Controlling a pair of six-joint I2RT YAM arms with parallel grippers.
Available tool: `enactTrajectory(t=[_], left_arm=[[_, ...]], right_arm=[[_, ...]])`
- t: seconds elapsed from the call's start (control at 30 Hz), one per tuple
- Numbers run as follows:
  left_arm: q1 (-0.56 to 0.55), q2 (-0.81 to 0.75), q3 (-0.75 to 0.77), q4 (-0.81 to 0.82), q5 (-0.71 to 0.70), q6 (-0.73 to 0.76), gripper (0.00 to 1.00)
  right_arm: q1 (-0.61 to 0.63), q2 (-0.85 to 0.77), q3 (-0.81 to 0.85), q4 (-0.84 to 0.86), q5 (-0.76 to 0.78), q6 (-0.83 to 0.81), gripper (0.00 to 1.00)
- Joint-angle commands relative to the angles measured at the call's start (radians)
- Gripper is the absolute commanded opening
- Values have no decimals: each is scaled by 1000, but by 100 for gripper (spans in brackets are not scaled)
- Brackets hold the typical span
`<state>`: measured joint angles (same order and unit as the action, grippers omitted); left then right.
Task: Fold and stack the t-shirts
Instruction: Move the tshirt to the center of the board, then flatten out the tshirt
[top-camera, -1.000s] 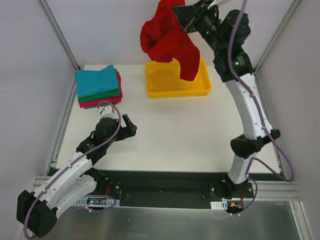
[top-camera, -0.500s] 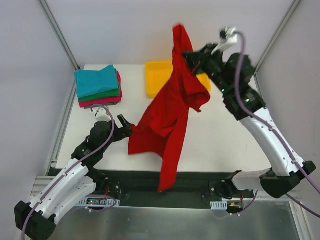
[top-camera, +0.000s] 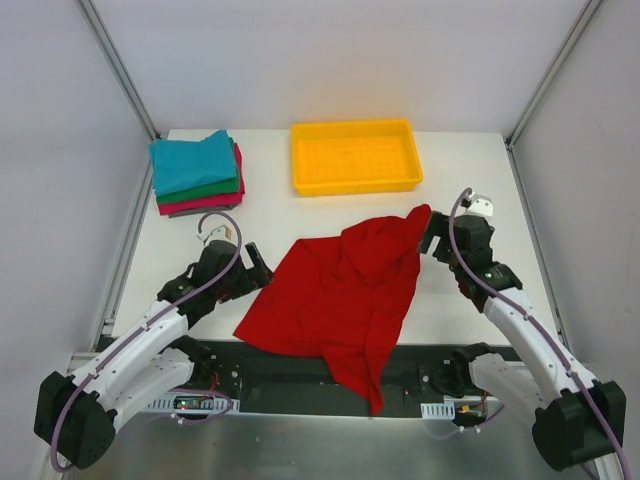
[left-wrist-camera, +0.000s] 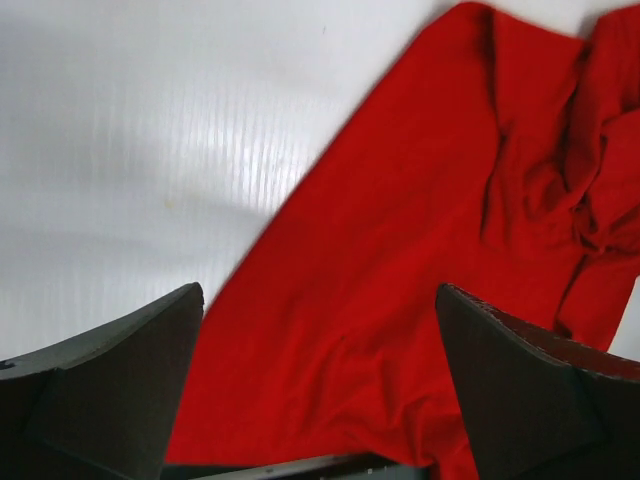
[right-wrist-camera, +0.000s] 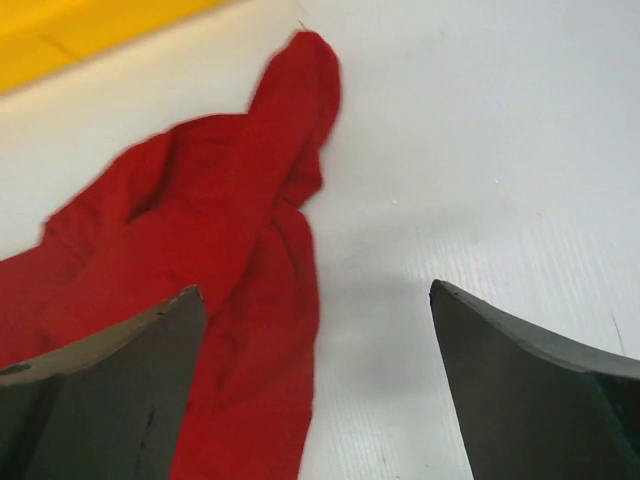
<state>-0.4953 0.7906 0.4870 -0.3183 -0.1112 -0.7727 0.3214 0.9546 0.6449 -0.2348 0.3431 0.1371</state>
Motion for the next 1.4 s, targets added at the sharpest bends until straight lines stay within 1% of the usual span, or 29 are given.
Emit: enactTrajectory(t=[0.0, 0.07, 0.1, 0.13, 0.2, 0.23, 0.33, 0.37, 0.43, 0.47, 0.53, 0.6, 0.63, 0.73, 0.8, 0.87, 0.97, 1.03, 1.1, 1.2, 1.27, 1.33, 1.37], left_arm=[[12, -14, 15, -172, 65, -112, 99], [12, -40, 18, -282, 36, -166, 99], [12, -59, 12, -300, 48, -177, 99], [12, -76, -8, -301, 74, -187, 99], [11, -94, -40, -297, 110, -220, 99], [11, -91, -50, -292, 142, -229, 99], [0, -59, -68, -253, 180, -234, 99], [-12, -41, -77, -213, 195, -232, 99], [-38, 10, -96, -124, 221, -229, 99], [-42, 45, -90, -95, 231, -217, 99], [-43, 126, -70, -91, 200, -205, 99], [-42, 198, -53, -85, 141, -198, 99], [-42, 232, -39, -84, 118, -188, 99], [-38, 337, 13, -82, 30, -165, 99], [-26, 406, 56, -79, -34, -148, 99], [3, 479, 106, -76, -68, -123, 99], [66, 582, 189, -68, -53, -86, 99], [99, 624, 238, -61, -48, -60, 99], [129, 641, 277, -58, -6, -42, 99], [144, 618, 301, -65, 1, -19, 99], [147, 572, 288, -105, -27, -26, 99], [150, 514, 263, -161, -77, -57, 99], [152, 477, 249, -183, -96, -69, 99]], right_arm=[[8, -74, 15, 19, -212, -106, 96], [25, -73, 12, 26, -376, -129, 96], [42, -65, 15, 28, -441, -155, 96], [59, -50, 19, 32, -488, -159, 96], [120, -4, 28, 37, -509, -160, 96], [158, 28, 38, 43, -491, -162, 96], [257, 149, 77, 87, -426, -139, 96], [278, 191, 93, 103, -386, -69, 96], [307, 300, 143, 104, -349, -38, 96], [323, 340, 171, 100, -284, -24, 97], [355, 418, 225, 94, -193, -30, 99], [375, 507, 280, 80, -150, -57, 83], [380, 547, 318, 45, -135, -60, 79], [404, 663, 410, -44, -57, -65, 76], [418, 705, 430, -54, -29, -71, 76], [430, 733, 444, -49, -32, -65, 75], [436, 783, 493, -93, 0, -64, 72], [441, 815, 518, -116, 42, -64, 67], [443, 840, 536, -123, 74, -62, 62], [446, 871, 571, -161, 132, -59, 56], [444, 877, 578, -175, 168, -53, 45], [444, 871, 576, -172, 195, -47, 31], [446, 866, 576, -172, 204, -42, 25]])
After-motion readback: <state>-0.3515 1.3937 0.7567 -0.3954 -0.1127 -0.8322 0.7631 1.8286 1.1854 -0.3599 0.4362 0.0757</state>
